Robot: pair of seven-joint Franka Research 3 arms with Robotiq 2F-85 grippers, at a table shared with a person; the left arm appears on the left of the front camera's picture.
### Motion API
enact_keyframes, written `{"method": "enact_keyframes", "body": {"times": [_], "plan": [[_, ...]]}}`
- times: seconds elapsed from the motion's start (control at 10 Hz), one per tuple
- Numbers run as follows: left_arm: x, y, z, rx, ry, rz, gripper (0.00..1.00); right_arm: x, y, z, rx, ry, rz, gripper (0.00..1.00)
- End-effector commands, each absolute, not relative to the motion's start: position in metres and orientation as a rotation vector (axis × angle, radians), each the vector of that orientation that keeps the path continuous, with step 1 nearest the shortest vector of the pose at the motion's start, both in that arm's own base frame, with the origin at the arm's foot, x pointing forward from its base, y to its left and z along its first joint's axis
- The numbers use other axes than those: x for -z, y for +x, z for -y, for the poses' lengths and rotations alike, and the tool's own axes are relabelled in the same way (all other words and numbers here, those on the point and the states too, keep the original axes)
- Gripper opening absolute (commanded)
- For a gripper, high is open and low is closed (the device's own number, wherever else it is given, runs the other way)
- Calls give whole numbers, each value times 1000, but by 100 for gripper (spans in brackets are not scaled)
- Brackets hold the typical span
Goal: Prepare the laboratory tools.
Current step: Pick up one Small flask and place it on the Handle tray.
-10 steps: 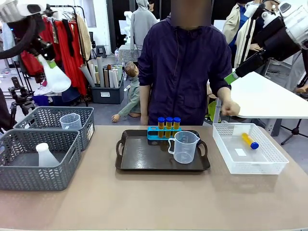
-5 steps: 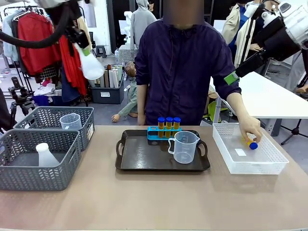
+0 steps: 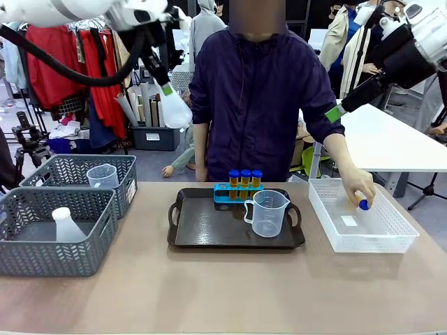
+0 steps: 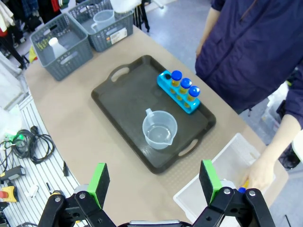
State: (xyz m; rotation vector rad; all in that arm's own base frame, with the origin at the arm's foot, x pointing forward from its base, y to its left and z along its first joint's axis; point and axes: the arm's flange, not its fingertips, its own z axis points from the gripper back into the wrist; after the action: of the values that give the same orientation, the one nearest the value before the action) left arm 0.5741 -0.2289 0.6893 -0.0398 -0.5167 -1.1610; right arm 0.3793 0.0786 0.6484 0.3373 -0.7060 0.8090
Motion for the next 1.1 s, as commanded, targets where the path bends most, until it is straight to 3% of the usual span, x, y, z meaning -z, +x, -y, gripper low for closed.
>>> {"method": "enact_keyframes", "body": {"times": [0.0,0.7,1.0], "plan": [[-675,594,241,1264,-94,486,0,-649,380,-78,-814,361,714,100],[-551,606,307,1555,-136,405,0,-649,380,-78,-814,361,714,100],[-508,604,324,1628,-125,298,0,-649,380,-78,-814,361,714,100]]}}
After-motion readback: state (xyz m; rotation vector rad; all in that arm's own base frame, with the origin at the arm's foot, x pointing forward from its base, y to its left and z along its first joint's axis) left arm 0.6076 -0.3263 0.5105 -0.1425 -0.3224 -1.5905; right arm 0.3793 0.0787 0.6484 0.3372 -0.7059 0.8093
